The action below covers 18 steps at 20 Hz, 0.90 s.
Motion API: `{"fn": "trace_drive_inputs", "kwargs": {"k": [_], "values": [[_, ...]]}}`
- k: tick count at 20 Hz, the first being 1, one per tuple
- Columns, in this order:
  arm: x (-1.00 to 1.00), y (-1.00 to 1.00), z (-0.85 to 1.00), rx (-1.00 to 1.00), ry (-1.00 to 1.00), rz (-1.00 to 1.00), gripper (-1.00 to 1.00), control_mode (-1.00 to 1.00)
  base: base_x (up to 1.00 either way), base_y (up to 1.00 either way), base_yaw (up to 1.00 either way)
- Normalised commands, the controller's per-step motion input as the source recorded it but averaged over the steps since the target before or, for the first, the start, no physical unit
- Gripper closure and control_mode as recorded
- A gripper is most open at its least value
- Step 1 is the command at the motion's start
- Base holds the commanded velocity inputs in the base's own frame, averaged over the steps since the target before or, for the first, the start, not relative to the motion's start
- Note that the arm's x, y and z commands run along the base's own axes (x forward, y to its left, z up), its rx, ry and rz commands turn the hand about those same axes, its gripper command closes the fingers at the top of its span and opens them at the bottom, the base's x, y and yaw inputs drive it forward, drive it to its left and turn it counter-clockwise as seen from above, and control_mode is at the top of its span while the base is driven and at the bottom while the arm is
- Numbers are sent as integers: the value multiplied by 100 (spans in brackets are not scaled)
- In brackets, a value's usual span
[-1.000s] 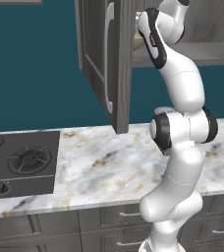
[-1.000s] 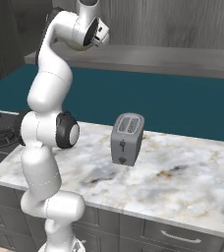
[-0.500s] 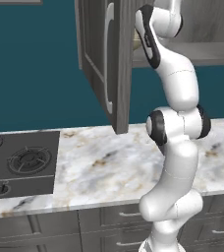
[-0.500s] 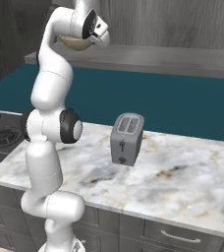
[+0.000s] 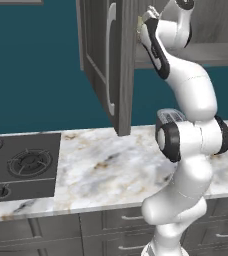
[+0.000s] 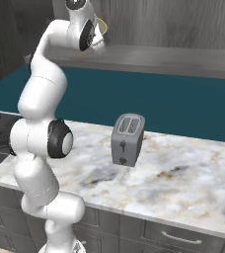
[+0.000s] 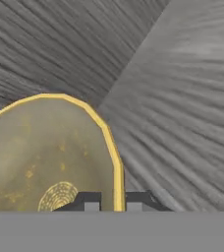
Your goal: Take the smaller bowl and place it next to the appetizer plate on the dining counter , and place the larger bowl next to the plate with cooked food.
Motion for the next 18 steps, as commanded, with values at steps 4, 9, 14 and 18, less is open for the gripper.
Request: {"fn": "trace_drive_inputs", "kwargs": {"k": [4, 9, 14, 18], "values": [[-96, -54, -66, 42, -49, -22, 100, -100, 0, 0, 0], [-100, -73, 59, 26, -24, -1, 100, -100, 0, 0, 0], [-100, -45, 41, 3, 12, 4, 100, -100, 0, 0, 0], [-100, -10, -5, -14, 31, 13, 100, -100, 0, 0, 0]]}}
